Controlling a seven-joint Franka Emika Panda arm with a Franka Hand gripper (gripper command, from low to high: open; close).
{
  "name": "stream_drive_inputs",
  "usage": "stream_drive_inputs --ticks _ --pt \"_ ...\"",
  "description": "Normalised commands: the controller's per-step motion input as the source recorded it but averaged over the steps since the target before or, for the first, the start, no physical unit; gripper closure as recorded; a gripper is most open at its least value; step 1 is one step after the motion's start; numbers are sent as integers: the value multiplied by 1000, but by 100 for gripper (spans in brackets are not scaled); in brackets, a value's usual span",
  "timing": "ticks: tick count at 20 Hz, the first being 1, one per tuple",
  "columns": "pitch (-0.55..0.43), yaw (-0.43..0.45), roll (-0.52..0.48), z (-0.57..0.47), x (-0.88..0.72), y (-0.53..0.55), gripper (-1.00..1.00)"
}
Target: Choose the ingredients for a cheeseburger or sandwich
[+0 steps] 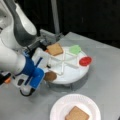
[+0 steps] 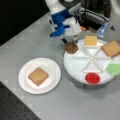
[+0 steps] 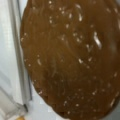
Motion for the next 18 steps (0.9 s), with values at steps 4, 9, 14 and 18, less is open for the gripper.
stream_drive_inputs --ticks 4,9,14,18 --pt "-71 26 342 -130 47 -84 -100" --pt "-90 64 410 -153 75 -108 -100" --pt "-89 97 400 -128 111 -229 -100" --pt "-75 136 376 -73 138 -334 -100"
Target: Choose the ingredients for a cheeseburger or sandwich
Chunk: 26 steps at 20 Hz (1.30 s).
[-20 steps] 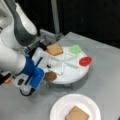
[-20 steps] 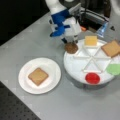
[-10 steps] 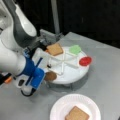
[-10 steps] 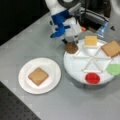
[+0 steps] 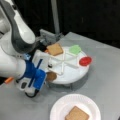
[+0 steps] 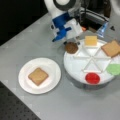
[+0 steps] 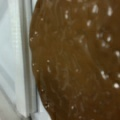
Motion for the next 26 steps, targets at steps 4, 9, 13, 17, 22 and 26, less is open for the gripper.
stream_drive_inputs --ticks 4,9,13,17,22,26 --pt "-58 172 356 -33 145 -376 -100" --pt "-27 134 361 -9 198 -335 -100" --pt "-36 72 360 -39 267 -255 -100" --pt "-7 -2 393 -60 264 -240 -100" --pt "31 -20 376 -56 232 -282 -100" --pt "29 27 302 -20 204 -306 -100"
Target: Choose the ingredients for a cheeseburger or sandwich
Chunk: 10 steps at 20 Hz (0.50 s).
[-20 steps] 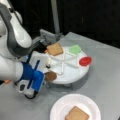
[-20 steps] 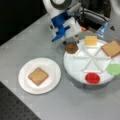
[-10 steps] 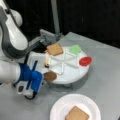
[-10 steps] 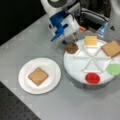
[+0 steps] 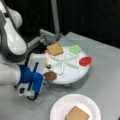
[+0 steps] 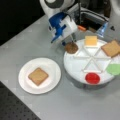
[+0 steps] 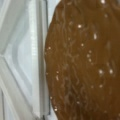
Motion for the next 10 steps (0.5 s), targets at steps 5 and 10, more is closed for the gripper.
stream_drive_inputs --ticks 5,10 --pt "38 33 282 -19 187 -265 -100" --pt "37 31 275 -41 210 -207 -100"
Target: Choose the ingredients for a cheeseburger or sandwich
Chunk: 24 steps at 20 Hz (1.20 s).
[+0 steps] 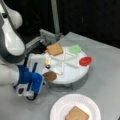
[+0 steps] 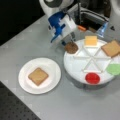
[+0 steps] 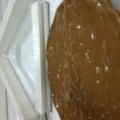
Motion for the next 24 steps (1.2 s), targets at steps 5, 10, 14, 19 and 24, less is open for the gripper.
stream_drive_inputs --ticks 5,10,14,19,24 --pt "25 16 279 -56 245 -165 -100" --pt "22 41 251 -35 236 -152 -100" --pt "16 62 217 -6 229 -166 -100" --pt "16 64 203 -13 220 -167 -100" --pt "39 79 153 -27 207 -160 100"
